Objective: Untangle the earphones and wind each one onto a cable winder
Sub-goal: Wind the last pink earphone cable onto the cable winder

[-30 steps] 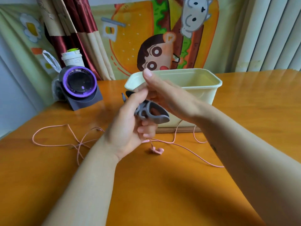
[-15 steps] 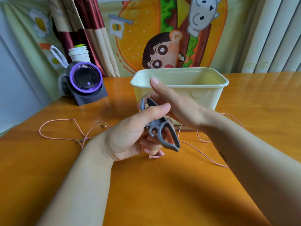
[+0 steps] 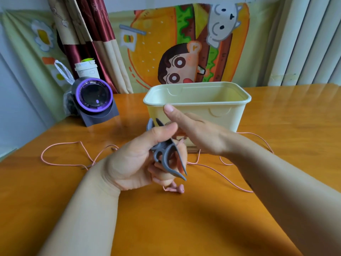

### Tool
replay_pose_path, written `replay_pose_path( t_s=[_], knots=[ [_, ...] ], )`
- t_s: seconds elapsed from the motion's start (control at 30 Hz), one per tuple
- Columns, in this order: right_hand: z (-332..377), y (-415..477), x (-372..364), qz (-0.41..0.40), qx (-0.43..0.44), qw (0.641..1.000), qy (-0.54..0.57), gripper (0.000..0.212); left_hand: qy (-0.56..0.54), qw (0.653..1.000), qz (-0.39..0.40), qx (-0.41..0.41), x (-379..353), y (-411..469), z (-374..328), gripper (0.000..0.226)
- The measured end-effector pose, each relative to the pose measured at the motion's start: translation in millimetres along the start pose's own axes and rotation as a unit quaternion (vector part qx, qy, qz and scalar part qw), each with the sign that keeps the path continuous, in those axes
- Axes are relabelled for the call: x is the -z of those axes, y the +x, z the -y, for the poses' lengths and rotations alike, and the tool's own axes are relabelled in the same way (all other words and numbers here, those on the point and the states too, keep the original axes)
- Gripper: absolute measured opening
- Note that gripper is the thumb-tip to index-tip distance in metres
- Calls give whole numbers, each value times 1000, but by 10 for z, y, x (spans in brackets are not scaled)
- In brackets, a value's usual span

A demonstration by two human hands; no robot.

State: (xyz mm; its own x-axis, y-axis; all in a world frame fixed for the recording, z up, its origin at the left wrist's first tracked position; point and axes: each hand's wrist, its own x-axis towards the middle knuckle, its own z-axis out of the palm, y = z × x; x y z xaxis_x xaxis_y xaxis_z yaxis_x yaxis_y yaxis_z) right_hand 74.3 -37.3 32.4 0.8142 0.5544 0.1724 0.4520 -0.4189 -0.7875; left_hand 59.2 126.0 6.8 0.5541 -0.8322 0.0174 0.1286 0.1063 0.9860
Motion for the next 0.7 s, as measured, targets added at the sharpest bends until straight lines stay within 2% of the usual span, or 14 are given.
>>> replay_pose_path(
  t_s=[0.07, 0.13, 0.23, 0.3, 0.4, 0.6, 0.7],
  knots=[
    [34, -25, 77, -12, 22, 1000, 5, 75, -47, 997, -49, -27, 43, -23, -24, 50],
    [42, -36, 168, -37, 38, 999, 2, 66, -80, 985, -146, -51, 53, -8, -49, 48],
    [34, -42, 286, -103, 69, 992, -16, 33, -70, 958, -270, -66, 37, 44, -55, 44],
    [66, -53, 326, -130, 68, 989, -11, 34, -61, 948, -302, -77, 2, 85, -47, 47],
    [101, -87, 357, -119, 65, 991, -3, 43, -58, 927, -358, -92, -17, 135, -26, 56],
    [159, -138, 426, -116, 66, 990, -41, 46, -66, 876, -466, -107, 75, 136, 11, 45],
    [268, -204, 438, -83, 95, 990, -64, 40, -69, 854, -504, -111, 111, 126, 20, 42]
  ],
)
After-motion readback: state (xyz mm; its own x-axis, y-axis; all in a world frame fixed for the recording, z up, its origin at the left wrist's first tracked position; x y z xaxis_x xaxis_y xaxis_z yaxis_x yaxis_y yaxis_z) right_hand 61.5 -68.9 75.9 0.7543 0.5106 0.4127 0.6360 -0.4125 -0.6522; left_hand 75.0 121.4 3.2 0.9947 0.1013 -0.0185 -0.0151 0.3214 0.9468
